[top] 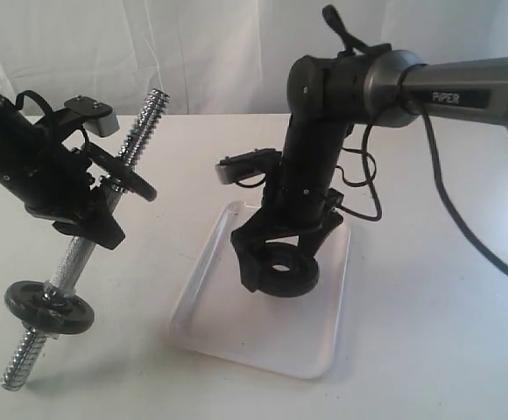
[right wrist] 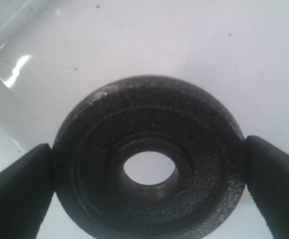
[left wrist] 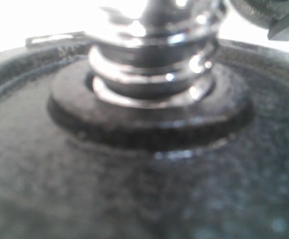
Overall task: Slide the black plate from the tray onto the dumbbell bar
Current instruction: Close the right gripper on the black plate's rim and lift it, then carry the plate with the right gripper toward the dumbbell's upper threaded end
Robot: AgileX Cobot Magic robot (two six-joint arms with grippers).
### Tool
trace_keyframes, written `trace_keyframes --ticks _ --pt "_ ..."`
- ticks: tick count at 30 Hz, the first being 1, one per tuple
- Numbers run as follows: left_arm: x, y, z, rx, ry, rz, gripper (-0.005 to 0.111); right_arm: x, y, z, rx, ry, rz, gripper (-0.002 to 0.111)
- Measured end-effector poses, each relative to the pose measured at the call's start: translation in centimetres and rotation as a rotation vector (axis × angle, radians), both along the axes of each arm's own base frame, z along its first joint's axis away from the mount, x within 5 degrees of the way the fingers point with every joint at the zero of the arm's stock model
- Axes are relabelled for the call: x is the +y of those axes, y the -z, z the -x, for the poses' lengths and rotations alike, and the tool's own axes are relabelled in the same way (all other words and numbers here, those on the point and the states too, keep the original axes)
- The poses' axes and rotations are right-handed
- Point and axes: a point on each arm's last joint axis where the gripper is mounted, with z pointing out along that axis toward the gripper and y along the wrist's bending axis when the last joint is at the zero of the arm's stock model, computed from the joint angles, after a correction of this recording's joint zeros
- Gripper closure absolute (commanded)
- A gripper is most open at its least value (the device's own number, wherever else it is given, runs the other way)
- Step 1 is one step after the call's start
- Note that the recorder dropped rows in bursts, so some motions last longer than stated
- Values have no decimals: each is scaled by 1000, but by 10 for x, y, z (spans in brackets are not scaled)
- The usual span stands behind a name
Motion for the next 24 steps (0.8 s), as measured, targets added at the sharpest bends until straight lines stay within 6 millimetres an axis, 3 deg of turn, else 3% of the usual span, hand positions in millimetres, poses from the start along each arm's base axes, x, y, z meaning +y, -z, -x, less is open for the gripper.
trace_keyframes --ticks 18,24 --pt "-1 0 8 36 120 0 107 -41 -97 -8 -67 136 -503 108" --pt "-4 -1 11 38 181 31 107 -45 -114 -7 -83 154 -604 108"
